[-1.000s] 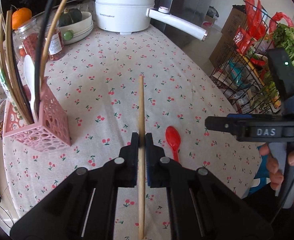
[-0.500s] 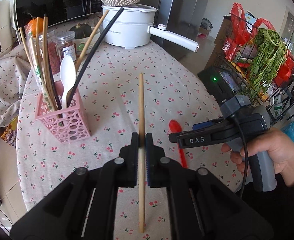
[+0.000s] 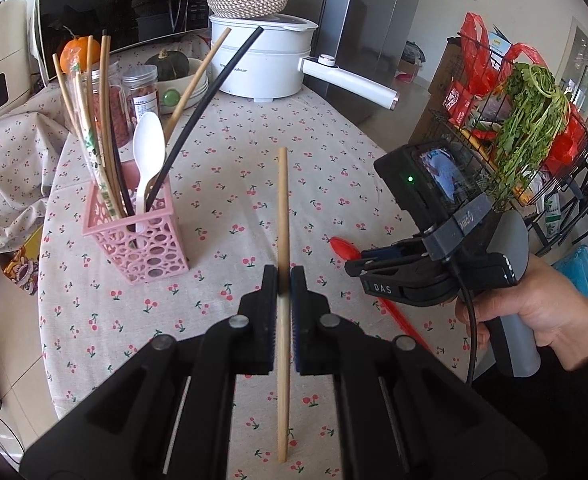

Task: Organize utensils
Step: 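Grasp the red plastic spoon by its handle with the right tool and lift it, then hold the chopstick upright with the left tool while the right tool holds the red spoon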

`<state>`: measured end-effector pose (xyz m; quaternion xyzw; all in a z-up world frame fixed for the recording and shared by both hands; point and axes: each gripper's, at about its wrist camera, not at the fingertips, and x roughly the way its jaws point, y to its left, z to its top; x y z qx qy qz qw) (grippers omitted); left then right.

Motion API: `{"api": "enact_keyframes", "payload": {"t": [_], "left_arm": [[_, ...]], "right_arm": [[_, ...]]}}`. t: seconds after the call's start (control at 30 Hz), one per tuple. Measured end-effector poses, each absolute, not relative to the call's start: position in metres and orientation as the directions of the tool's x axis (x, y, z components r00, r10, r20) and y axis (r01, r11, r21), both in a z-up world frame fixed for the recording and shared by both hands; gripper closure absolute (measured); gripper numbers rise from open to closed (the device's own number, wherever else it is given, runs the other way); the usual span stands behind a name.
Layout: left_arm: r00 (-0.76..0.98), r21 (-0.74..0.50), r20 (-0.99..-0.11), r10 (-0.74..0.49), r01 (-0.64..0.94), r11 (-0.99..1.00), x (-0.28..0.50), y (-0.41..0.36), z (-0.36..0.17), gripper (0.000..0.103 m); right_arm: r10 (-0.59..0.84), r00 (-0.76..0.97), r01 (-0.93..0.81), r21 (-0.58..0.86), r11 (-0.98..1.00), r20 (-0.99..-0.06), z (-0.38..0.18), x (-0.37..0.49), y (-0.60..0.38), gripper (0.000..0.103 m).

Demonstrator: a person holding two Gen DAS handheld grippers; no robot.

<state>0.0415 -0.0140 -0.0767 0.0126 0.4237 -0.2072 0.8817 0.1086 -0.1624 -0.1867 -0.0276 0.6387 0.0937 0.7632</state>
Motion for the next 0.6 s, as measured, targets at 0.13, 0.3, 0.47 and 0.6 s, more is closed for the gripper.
{"api": "enact_keyframes", "payload": {"t": [0.13, 0.3, 0.47, 0.6], "left_arm": [[0.569, -0.144, -0.739, -0.360, 0.388, 0.910, 0.037, -0.015, -0.071, 0.096], [0.587, -0.146, -0.719, -0.373, 0.396, 0.906, 0.033, -0.015, -0.063, 0.096], [0.605, -0.158, -0.694, -0.391, 0.402, 0.902, 0.029, -0.012, -0.053, 0.096], [0.623, -0.160, -0.670, -0.403, 0.408, 0.899, 0.026, -0.012, -0.045, 0.096]], "right_arm": [[0.151, 0.213, -0.158, 0.118, 0.980, -0.965, -0.173, 0.108, -0.170, 0.093], [0.206, 0.289, -0.135, 0.174, 0.976, -0.935, -0.149, 0.106, -0.179, 0.094], [0.268, 0.370, -0.140, 0.232, 0.963, -0.889, -0.124, 0.100, -0.183, 0.100], [0.295, 0.446, -0.148, 0.255, 0.956, -0.845, -0.104, 0.094, -0.184, 0.100]]}}
